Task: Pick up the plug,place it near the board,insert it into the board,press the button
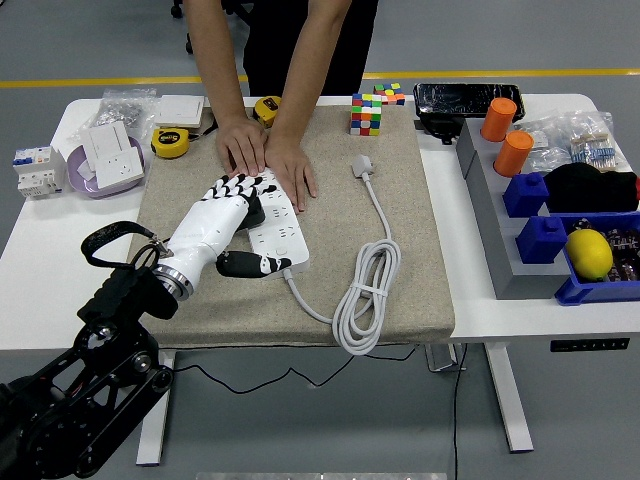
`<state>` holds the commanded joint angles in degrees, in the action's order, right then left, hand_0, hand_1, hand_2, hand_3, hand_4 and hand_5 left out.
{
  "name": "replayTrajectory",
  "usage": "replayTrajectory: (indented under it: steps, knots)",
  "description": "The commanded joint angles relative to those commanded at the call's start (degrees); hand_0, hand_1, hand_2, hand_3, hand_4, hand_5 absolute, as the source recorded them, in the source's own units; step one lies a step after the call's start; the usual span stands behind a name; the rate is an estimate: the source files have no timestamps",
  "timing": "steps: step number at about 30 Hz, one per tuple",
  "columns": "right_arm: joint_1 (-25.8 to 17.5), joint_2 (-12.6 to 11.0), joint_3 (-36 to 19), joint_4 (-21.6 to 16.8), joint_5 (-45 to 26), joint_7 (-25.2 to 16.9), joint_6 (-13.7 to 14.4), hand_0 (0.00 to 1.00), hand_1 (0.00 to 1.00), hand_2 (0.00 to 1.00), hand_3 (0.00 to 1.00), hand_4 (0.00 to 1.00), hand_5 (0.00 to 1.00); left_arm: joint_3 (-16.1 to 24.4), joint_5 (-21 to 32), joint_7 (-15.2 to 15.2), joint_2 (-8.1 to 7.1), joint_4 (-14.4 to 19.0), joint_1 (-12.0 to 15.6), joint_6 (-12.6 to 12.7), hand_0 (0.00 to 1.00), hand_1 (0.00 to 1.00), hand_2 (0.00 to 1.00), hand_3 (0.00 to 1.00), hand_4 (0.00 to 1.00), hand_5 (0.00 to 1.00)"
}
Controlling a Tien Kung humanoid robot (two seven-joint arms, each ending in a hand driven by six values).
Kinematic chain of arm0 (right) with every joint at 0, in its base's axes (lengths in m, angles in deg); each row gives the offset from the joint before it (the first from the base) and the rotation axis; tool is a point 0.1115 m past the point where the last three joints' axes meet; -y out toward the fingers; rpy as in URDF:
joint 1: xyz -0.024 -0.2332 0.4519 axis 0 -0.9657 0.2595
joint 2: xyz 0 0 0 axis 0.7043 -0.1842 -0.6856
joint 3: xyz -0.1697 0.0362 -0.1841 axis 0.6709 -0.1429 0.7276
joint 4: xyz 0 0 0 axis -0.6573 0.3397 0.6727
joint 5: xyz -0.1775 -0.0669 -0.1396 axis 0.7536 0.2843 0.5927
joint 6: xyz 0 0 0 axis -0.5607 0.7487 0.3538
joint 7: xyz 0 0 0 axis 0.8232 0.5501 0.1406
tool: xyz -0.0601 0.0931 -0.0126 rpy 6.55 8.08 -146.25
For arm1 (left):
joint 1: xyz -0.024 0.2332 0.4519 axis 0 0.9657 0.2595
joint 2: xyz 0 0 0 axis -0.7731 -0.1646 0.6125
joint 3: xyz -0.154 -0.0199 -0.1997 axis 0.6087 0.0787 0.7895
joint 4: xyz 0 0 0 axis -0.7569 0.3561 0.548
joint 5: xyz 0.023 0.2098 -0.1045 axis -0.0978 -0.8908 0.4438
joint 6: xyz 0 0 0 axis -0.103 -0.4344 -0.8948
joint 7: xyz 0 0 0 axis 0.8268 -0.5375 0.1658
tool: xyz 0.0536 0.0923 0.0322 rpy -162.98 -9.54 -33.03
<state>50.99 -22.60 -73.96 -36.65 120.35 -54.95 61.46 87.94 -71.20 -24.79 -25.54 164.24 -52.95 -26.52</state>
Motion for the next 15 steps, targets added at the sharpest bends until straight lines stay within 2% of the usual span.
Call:
replayTrajectory:
  steps: [4, 5, 10, 11, 15]
  knots:
    - [0.07, -0.01, 0.03, 0.0, -0.05, 0.01, -0.02, 0.622, 0.583, 0.615, 0.538, 0.875, 0.609, -1.53, 0.28, 0.8, -0.16, -1.24, -0.84, -0.76, 0.506, 0.56, 0.548, 0.928, 0.984, 0.408]
    - [0.11, -0.02, 0.07, 0.0, -0.07, 0.02, -0.02, 0.622, 0.584, 0.615, 0.538, 0.874, 0.606, -1.78, 0.27, 0.84, -0.15, -1.54, -1.0, -0.79, 0.265, 0.165, 0.248, 0.861, 0.946, 0.371]
    - [0.33, -0.06, 0.27, 0.0, -0.44, -0.07, 0.05, 0.622, 0.584, 0.615, 0.538, 0.874, 0.606, -3.09, 0.91, 1.11, -0.04, -3.77, -1.2, -0.47, 0.265, 0.165, 0.248, 0.861, 0.946, 0.371]
    - [0.3, -0.05, 0.2, 0.0, -0.39, -0.06, 0.06, 0.623, 0.583, 0.615, 0.538, 0.874, 0.606, -3.27, 1.08, 1.23, -0.03, -4.23, -1.24, -0.54, 0.176, 0.048, 0.142, 0.806, 0.803, 0.256]
    - [0.17, 0.0, 0.03, 0.0, -0.18, 0.03, 0.01, 0.623, 0.583, 0.615, 0.538, 0.874, 0.606, -4.02, 2.05, 1.87, -0.01, -6.25, -1.58, -1.22, 0.176, 0.048, 0.142, 0.806, 0.803, 0.256]
